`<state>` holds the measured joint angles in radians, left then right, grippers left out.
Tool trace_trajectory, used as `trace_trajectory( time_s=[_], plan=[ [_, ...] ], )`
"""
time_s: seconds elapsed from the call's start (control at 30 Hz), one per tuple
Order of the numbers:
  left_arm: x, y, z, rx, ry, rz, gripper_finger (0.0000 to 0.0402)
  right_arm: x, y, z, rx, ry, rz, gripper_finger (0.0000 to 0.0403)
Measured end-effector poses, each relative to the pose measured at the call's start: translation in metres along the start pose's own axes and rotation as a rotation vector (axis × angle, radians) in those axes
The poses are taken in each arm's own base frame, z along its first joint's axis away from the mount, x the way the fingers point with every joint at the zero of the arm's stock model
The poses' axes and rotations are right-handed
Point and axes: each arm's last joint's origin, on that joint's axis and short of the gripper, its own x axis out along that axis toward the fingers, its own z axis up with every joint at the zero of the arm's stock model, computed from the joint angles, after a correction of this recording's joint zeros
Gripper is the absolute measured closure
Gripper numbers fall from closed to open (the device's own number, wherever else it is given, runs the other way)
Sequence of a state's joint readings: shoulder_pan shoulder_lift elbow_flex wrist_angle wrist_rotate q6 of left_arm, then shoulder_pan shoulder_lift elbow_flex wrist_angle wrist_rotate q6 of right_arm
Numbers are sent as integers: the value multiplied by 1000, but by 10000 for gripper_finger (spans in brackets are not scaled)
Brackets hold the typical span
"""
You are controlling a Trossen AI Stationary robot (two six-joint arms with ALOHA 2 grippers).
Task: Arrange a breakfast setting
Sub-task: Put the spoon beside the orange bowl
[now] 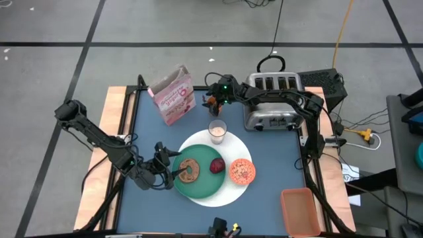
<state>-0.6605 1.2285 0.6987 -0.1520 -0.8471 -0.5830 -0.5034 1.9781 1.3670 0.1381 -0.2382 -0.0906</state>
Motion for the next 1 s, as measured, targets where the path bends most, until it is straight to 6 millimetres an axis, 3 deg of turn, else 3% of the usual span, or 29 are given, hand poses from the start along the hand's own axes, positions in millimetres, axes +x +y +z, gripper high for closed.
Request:
trace_trajectory(
  time_s=[1.0],
  plan=[
    [0, 0, 0, -2, 0, 0, 80, 0, 0, 0, 0, 0, -1, 247]
  ],
)
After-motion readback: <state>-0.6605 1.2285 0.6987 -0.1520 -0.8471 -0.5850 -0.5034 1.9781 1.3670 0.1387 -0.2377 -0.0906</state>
